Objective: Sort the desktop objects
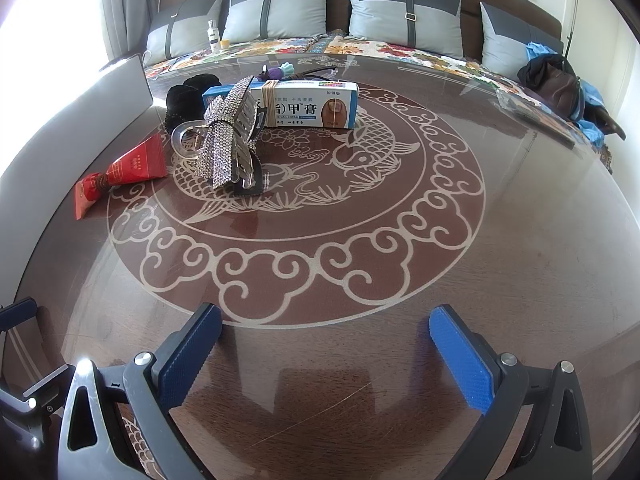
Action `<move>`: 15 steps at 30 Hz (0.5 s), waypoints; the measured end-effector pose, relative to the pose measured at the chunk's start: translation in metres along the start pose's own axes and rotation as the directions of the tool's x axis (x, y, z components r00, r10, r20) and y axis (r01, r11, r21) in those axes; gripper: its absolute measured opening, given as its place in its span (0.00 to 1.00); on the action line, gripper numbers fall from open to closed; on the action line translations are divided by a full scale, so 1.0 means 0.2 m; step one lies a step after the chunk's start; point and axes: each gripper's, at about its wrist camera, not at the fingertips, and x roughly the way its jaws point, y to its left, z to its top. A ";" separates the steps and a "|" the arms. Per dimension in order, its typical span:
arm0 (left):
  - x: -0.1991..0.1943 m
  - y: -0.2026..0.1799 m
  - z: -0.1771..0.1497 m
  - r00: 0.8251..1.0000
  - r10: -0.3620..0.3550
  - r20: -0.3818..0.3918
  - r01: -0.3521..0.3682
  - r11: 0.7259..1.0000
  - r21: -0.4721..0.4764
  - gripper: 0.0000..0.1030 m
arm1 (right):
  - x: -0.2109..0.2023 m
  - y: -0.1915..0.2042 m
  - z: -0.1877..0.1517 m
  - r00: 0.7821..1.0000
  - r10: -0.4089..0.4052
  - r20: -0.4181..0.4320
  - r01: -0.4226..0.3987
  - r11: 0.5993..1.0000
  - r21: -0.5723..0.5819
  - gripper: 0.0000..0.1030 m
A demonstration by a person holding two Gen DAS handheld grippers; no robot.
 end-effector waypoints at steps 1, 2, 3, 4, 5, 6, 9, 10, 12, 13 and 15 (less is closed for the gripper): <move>0.00 0.00 0.00 1.000 0.000 0.000 0.000 1.000 -0.001 1.00 | 0.00 0.00 0.00 1.000 0.000 0.000 0.000 1.000 0.000 1.00; 0.00 0.00 0.00 1.000 -0.001 0.000 0.001 1.000 -0.001 1.00 | 0.00 0.00 0.00 1.000 0.000 0.000 0.000 1.000 0.000 1.00; 0.00 0.00 0.00 1.000 -0.002 0.001 0.002 1.000 0.000 1.00 | 0.00 0.00 0.00 1.000 0.000 0.000 0.000 1.000 0.000 1.00; 0.00 0.00 0.00 1.000 -0.002 0.000 0.002 1.000 0.001 1.00 | 0.00 0.00 0.00 1.000 0.000 0.000 0.000 1.000 0.000 1.00; 0.00 0.00 0.00 1.000 -0.002 -0.001 0.002 1.000 0.000 1.00 | 0.00 0.00 0.00 1.000 0.000 0.000 0.000 1.000 0.000 1.00; 0.00 0.00 0.00 1.000 -0.002 -0.001 0.002 1.000 0.000 1.00 | 0.00 0.00 0.00 1.000 0.000 0.000 0.000 1.000 0.000 1.00; 0.00 0.01 0.00 1.000 -0.003 -0.003 0.003 1.000 0.001 1.00 | 0.00 0.00 0.00 1.000 0.000 0.000 0.000 1.000 0.000 1.00; 0.00 0.01 0.00 1.000 -0.003 -0.003 0.003 1.000 0.001 1.00 | 0.00 0.00 0.00 1.000 0.000 0.000 0.000 1.000 0.000 1.00; 0.00 0.01 0.00 1.000 -0.003 -0.001 0.003 1.000 0.001 1.00 | 0.00 0.00 0.00 1.000 0.000 0.000 0.000 1.000 0.000 1.00; 0.00 0.01 0.00 1.000 -0.003 0.002 0.003 1.000 0.000 1.00 | 0.00 0.00 0.00 1.000 0.000 0.000 0.000 1.000 0.000 1.00; 0.00 0.01 0.00 1.000 -0.003 0.003 0.003 1.000 -0.001 1.00 | 0.00 0.00 0.00 1.000 0.000 0.000 0.000 1.000 0.000 1.00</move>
